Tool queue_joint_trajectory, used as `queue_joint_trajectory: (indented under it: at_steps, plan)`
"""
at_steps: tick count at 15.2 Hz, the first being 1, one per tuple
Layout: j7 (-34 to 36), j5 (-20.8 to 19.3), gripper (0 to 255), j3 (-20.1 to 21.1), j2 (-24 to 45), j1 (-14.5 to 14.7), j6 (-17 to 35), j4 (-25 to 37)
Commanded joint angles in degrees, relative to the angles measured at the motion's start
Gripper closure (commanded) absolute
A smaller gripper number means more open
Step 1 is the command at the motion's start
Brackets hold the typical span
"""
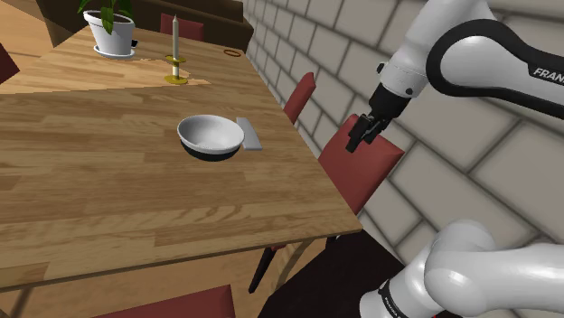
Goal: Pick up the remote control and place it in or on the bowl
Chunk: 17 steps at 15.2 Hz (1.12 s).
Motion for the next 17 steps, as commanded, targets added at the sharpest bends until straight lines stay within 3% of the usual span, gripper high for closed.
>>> queue_joint_trajectory:
  at_steps: [1, 9, 17]
  plan:
    - [0.0, 0.0, 0, 0.0, 0.0, 0.0, 0.0, 0.0]
    - [8.4, 1.7, 0, 3.8, 18.7, -1.1, 8.9, 8.3]
    - [16.4, 1.0, 0, 6.2, 37.8, -2.1, 13.3, 21.6]
